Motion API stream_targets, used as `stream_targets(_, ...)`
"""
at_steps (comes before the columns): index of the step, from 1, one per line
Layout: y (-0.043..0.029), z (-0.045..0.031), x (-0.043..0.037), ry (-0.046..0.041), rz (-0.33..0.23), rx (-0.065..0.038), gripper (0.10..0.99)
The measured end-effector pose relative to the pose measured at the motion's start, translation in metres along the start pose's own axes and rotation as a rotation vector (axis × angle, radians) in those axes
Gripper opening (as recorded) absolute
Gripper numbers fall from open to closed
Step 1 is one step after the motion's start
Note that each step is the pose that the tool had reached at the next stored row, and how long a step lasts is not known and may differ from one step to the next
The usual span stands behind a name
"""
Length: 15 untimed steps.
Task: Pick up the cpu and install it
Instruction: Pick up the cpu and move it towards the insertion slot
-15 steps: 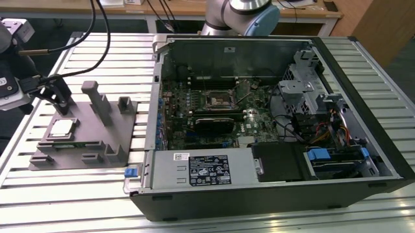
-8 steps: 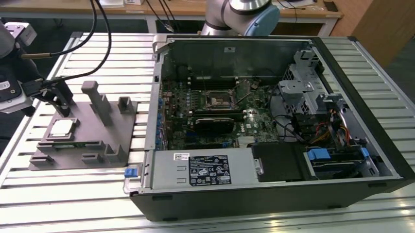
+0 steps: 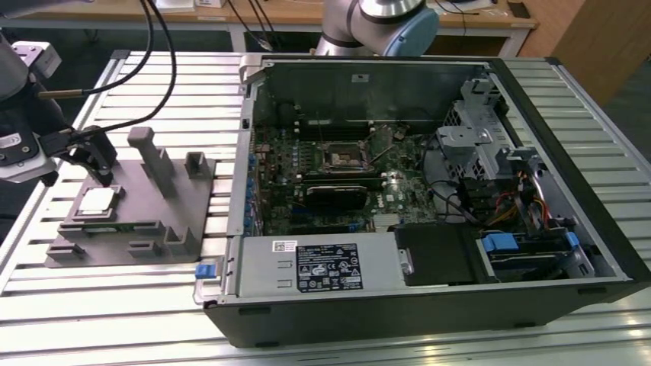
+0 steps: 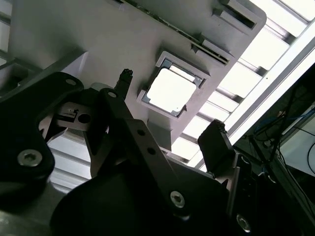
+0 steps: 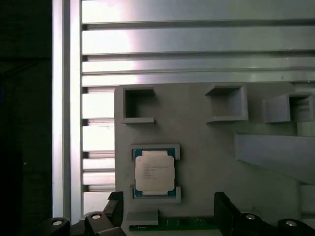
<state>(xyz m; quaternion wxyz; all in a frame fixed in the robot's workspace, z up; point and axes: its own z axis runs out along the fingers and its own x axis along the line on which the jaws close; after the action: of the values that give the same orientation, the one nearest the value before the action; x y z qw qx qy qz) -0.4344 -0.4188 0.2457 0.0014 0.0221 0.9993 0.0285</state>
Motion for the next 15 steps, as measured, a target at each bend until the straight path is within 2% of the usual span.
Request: stream_targets(15, -0.0006, 0.0103, 0.0001, 0.0003, -0.006, 0.000, 0.820)
